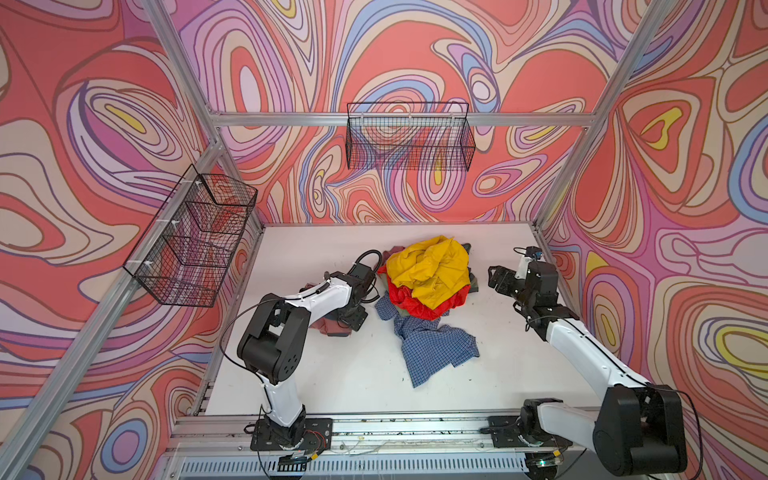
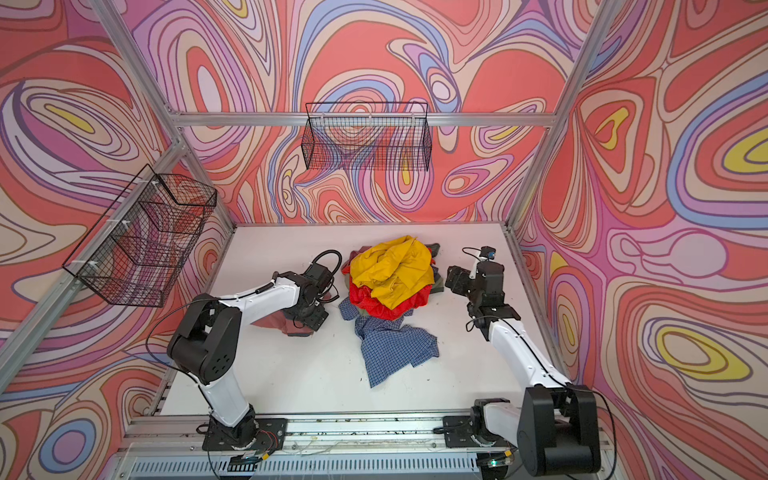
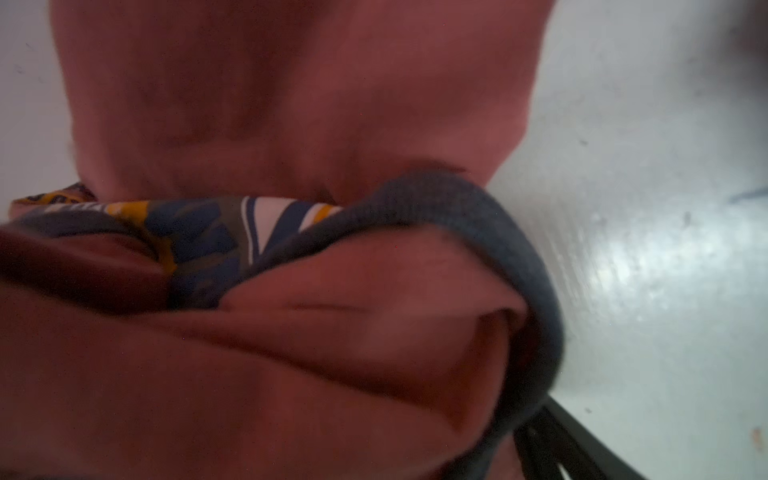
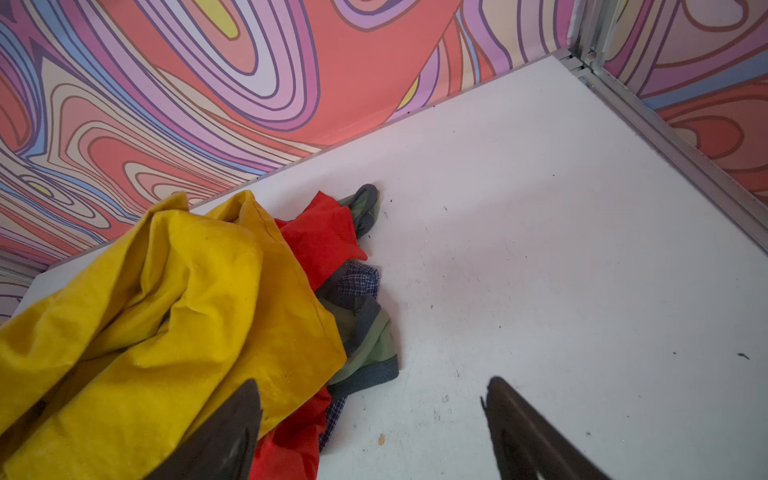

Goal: Pick out a specific cloth from the pile

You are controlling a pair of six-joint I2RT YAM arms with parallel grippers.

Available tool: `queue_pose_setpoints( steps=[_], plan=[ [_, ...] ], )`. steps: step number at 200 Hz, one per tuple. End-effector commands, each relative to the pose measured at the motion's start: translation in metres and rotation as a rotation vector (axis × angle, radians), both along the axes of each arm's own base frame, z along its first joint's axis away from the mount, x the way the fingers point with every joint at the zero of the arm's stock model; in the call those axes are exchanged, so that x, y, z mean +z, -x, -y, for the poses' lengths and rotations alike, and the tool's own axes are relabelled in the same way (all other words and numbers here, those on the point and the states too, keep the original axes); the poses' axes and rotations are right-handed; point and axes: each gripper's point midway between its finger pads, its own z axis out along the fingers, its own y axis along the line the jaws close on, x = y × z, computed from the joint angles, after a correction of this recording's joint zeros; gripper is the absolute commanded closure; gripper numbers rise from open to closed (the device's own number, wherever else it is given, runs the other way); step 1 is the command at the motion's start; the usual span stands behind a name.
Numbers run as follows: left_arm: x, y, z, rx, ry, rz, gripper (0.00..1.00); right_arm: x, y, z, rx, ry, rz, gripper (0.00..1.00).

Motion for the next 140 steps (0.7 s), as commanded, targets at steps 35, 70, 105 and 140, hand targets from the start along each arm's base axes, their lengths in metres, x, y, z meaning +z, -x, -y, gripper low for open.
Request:
queue_pose_setpoints(
  steps=[35,70,105,140],
  plan=[
    [-0.021,0.003,-0.014,0.126,0.061,-0.084,0.54,0.013,0.001,0.005,-0.018,0.024,0.021,0.13],
    [-0.011,-0.008,-0.02,0.175,0.104,-0.033,0.95,0.014,-0.001,0.005,-0.015,0.02,0.023,0.13],
    [0.014,-0.03,-0.031,0.197,0.102,0.064,1.0,0.016,-0.002,0.003,-0.01,0.014,0.028,0.13],
    [0.035,-0.059,-0.048,0.25,0.146,0.145,1.0,0.016,-0.002,0.003,-0.008,0.011,0.03,0.14]
  ],
)
